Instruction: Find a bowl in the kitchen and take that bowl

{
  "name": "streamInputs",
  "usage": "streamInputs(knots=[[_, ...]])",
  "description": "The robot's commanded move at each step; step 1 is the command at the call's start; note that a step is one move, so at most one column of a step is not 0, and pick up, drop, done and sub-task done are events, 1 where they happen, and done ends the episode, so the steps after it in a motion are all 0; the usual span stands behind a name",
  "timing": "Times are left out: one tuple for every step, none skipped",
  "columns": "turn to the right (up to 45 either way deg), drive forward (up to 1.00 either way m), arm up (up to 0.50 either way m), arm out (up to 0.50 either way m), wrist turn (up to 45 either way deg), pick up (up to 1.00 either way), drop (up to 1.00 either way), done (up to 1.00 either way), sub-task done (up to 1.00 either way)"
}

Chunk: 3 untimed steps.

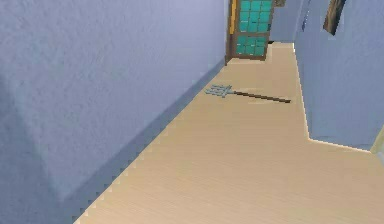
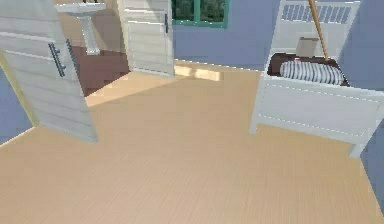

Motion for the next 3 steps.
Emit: streamInputs(knots=[[3.0, 0.00, 0.00, 0.00, 0.0, 0.00, 0.00, 0.00, 0.00], [0.0, 0.05, 0.00, 0.00, 0.0, 0.00, 0.00, 0.00, 0.00], [12.0, 0.00, 0.00, 0.00, 0.0, 0.00, 0.00, 0.00, 0.00]])
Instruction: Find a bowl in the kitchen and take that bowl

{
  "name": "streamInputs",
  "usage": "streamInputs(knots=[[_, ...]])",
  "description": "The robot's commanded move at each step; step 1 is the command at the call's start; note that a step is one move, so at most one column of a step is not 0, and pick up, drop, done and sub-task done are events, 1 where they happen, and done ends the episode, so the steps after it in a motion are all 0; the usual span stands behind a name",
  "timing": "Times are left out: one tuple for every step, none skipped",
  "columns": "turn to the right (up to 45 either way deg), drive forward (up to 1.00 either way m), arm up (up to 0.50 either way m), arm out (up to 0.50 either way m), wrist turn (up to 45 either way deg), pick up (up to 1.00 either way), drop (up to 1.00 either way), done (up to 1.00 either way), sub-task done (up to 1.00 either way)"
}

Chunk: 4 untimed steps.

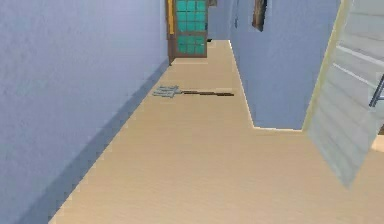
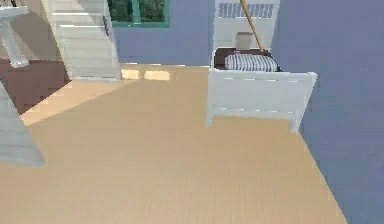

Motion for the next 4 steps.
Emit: streamInputs(knots=[[0.0, 0.80, 0.00, 0.00, 0.0, 0.00, 0.00, 0.00, 0.00], [0.0, 1.00, 0.00, 0.00, 0.0, 0.00, 0.00, 0.00, 0.00], [0.0, 1.00, 0.00, 0.00, 0.0, 0.00, 0.00, 0.00, 0.00], [0.0, 1.00, 0.00, 0.00, 0.0, 0.00, 0.00, 0.00, 0.00]])
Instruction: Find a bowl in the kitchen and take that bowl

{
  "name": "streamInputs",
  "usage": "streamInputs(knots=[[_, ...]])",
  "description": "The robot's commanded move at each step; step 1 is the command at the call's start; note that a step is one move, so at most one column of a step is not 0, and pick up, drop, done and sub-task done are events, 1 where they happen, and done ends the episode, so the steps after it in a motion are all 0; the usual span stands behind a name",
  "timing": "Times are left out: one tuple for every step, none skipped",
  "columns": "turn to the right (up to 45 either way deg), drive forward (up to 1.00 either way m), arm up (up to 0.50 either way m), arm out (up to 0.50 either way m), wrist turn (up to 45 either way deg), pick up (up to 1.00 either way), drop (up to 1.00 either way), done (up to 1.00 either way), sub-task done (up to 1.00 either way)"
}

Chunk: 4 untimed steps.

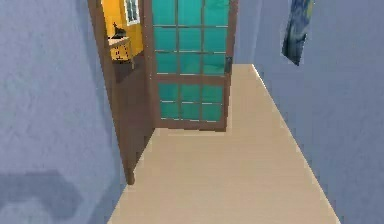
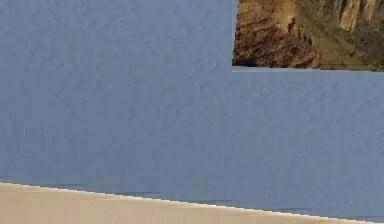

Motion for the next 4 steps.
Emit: streamInputs(knots=[[0.0, 1.00, 0.00, 0.00, 0.0, 0.00, 0.00, 0.00, 0.00], [6.0, 0.00, 0.00, 0.00, 0.0, 0.00, 0.00, 0.00, 0.00], [0.0, 0.45, 0.00, 0.00, 0.0, 0.00, 0.00, 0.00, 0.00], [24.0, 0.00, 0.00, 0.00, 0.0, 0.00, 0.00, 0.00, 0.00]])
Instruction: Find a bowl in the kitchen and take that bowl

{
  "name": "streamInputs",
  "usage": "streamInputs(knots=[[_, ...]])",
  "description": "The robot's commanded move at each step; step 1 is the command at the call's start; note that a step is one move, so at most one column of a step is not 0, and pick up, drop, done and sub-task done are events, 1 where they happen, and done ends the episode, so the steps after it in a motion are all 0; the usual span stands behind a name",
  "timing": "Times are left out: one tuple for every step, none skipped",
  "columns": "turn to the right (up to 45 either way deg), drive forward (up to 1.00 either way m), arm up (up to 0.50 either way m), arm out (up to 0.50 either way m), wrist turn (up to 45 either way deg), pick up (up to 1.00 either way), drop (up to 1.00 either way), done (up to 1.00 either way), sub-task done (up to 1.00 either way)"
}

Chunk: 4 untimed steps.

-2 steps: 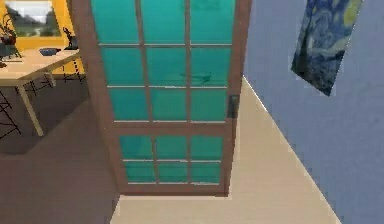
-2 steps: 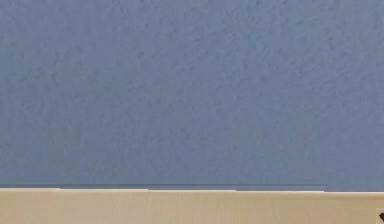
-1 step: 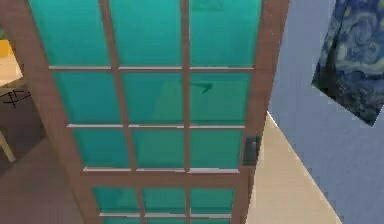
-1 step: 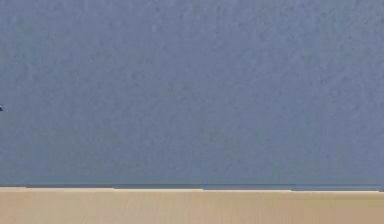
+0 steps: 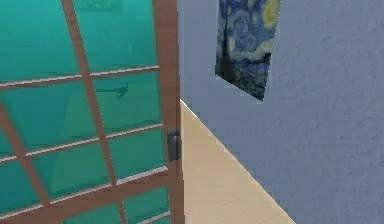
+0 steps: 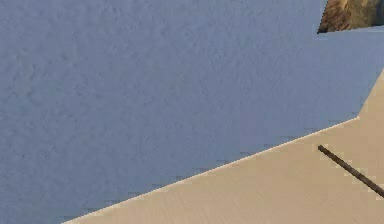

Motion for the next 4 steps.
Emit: streamInputs(knots=[[0.0, 0.10, 0.00, 0.00, 0.0, 0.00, 0.00, 0.00, 0.00], [-45.0, 0.00, 0.00, 0.00, 0.0, 0.00, 0.00, 0.00, 0.00], [-45.0, 0.00, 0.00, 0.00, 0.0, 0.00, 0.00, 0.00, 0.00], [0.0, 0.50, 0.00, 0.00, 0.0, 0.00, 0.00, 0.00, 0.00]])
